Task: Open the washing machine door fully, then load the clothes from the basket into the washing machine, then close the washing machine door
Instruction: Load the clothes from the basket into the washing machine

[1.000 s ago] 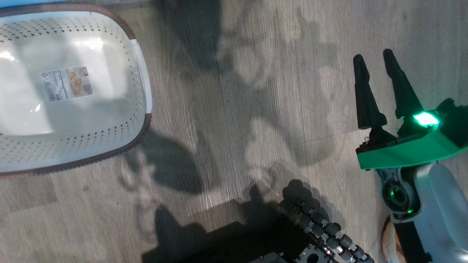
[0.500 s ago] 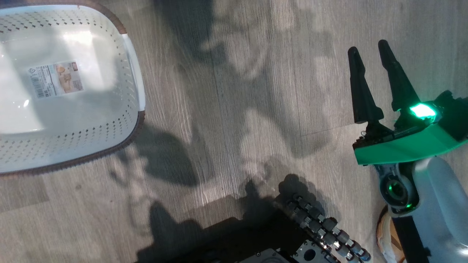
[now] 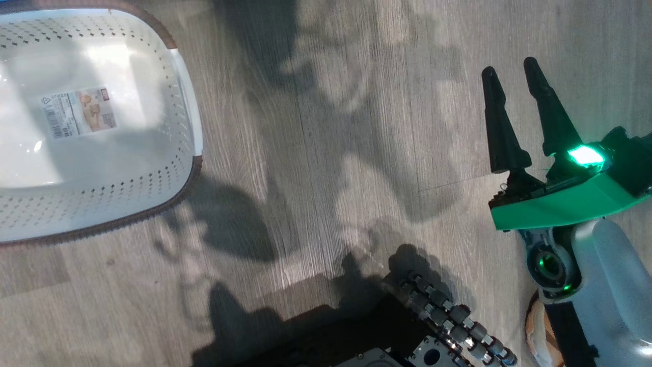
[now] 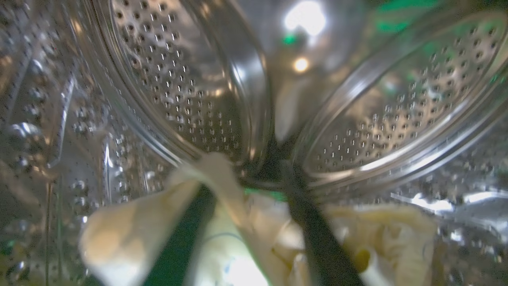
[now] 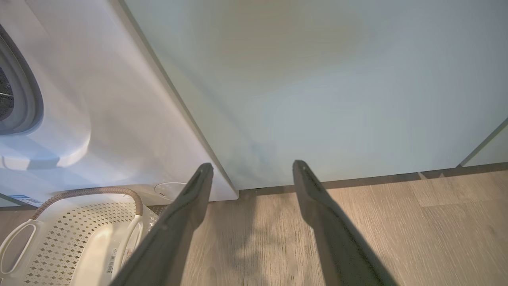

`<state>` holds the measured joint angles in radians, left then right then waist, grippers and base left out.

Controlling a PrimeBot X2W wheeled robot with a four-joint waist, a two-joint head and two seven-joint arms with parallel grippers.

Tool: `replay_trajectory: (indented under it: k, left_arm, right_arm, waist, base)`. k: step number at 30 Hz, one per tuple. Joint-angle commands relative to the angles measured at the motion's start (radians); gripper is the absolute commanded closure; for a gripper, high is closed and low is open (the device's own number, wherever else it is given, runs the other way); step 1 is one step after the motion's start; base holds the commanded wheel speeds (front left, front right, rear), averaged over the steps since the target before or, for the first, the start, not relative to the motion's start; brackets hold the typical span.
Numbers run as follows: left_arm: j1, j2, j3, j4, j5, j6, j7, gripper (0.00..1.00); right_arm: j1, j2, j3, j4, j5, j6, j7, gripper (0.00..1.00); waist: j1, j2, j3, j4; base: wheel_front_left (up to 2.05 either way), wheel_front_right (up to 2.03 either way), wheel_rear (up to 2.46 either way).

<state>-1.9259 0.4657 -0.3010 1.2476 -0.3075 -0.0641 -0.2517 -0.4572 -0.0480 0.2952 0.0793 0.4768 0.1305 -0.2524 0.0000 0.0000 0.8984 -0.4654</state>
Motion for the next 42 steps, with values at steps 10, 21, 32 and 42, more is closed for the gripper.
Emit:
replay_trajectory:
  k: [10, 21, 32, 42]
  left_arm:
    - [0.033, -0.004, -0.060, 0.031, 0.010, -0.038, 0.144, 0.00]
    - [0.161, -0.032, -0.080, 0.040, -0.033, -0.062, 0.226, 0.00]
    - [0.360, -0.076, -0.081, 0.038, -0.125, -0.066, 0.227, 0.00]
    - [0.577, -0.090, -0.129, -0.022, -0.222, -0.066, 0.214, 0.00]
  right_arm:
    - [0.034, -0.002, -0.004, -0.016, -0.007, 0.000, -0.009, 0.00]
    - [0.056, -0.002, -0.019, -0.011, -0.028, 0.000, -0.009, 0.00]
    - [0.122, -0.002, -0.055, 0.002, -0.056, 0.000, -0.009, 0.00]
    - [0.197, -0.002, -0.086, 0.029, -0.092, 0.000, -0.009, 0.00]
  waist:
    - [0.0000, 0.0000, -0.041, 0.024]
    - [0.0000, 0.0000, -0.131, 0.062]
    - [0.0000, 0.0000, -0.290, 0.100]
    - [0.0000, 0.0000, -0.442, 0.129]
  base:
    - [0.00, 0.00, 0.00]
    - [0.00, 0.00, 0.00]
    - [0.00, 0.00, 0.00]
    - [0.00, 0.00, 0.00]
